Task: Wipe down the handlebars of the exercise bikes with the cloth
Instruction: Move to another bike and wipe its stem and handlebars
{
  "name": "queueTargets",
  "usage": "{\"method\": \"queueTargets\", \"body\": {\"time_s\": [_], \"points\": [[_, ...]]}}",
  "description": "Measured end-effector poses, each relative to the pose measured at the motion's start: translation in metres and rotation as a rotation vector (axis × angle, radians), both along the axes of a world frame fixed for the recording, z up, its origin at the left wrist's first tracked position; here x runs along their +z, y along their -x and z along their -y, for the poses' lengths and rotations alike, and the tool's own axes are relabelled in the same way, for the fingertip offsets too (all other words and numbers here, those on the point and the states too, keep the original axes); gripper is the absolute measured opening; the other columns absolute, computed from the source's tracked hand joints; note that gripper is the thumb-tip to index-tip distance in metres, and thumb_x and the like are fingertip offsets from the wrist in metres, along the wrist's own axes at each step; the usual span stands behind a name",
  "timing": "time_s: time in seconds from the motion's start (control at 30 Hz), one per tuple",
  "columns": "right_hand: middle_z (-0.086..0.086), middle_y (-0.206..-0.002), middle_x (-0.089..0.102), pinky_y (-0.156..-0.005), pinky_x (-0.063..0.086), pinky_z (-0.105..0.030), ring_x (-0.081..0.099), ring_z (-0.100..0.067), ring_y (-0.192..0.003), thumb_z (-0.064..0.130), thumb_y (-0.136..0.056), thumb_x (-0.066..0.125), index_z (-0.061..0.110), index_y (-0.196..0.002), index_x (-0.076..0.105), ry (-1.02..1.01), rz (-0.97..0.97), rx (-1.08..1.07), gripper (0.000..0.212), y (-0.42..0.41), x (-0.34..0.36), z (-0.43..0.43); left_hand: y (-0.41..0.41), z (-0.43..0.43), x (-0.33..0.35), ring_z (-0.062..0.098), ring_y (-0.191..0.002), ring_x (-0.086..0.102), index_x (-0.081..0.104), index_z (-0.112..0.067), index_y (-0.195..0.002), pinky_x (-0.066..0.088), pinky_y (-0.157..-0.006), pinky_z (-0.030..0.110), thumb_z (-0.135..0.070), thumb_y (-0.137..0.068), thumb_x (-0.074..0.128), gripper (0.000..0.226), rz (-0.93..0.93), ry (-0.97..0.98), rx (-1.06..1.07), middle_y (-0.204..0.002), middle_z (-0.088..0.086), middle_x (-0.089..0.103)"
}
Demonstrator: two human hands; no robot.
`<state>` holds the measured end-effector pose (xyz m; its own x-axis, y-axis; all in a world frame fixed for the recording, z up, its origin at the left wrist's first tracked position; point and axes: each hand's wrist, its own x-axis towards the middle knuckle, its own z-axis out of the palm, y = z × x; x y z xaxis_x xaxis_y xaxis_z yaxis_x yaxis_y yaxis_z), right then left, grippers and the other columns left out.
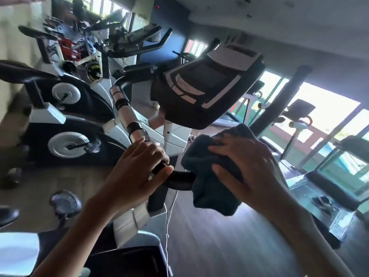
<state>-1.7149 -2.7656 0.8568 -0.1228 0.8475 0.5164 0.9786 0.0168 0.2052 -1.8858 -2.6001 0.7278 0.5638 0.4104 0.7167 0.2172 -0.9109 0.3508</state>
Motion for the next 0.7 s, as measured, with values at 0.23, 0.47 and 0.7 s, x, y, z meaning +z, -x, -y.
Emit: {"method": "queueTargets", "body": {"time_s": [0.23, 0.47, 0.7], "points": [[0.003, -0.125, 0.064, -0.112, 0.027, -0.033, 0.051, -0.019, -0.125, 0.050, -0.092, 0.045, 0.024, -0.120, 0.065, -0.111, 0.010, -0.086, 0.043, 0.008, -0.015, 0.002, -0.004, 0.001, -0.005, 0.022, -0.112, 0.056, 0.064, -0.015, -0.097, 0.028, -0.107, 0.023, -0.045, -0.098, 0.037, 0.039, 0.033, 0.020, 0.001, -0.106, -0.002, 0.061], [0.006, -0.126, 0.062, -0.112, 0.031, -0.040, 0.047, -0.014, -0.125, 0.061, -0.093, 0.033, 0.027, -0.133, 0.053, -0.087, -0.024, -0.205, 0.056, 0.030, -0.012, 0.002, -0.004, -0.002, -0.007, 0.021, -0.114, 0.055, 0.064, -0.016, -0.098, 0.017, -0.111, 0.015, -0.046, -0.098, 0.036, 0.041, 0.044, 0.026, -0.015, -0.106, -0.003, 0.062], [0.005, -0.130, 0.063, -0.112, 0.034, -0.043, 0.051, -0.018, -0.127, 0.043, -0.096, 0.044, 0.030, -0.130, 0.059, -0.117, 0.043, -0.256, 0.039, 0.046, -0.031, 0.000, 0.004, -0.035, 0.002, 0.012, -0.101, 0.052, 0.065, -0.024, -0.098, 0.031, -0.103, 0.028, -0.048, -0.092, 0.046, 0.031, -0.048, -0.059, -0.200, -0.099, -0.009, 0.060]]}}
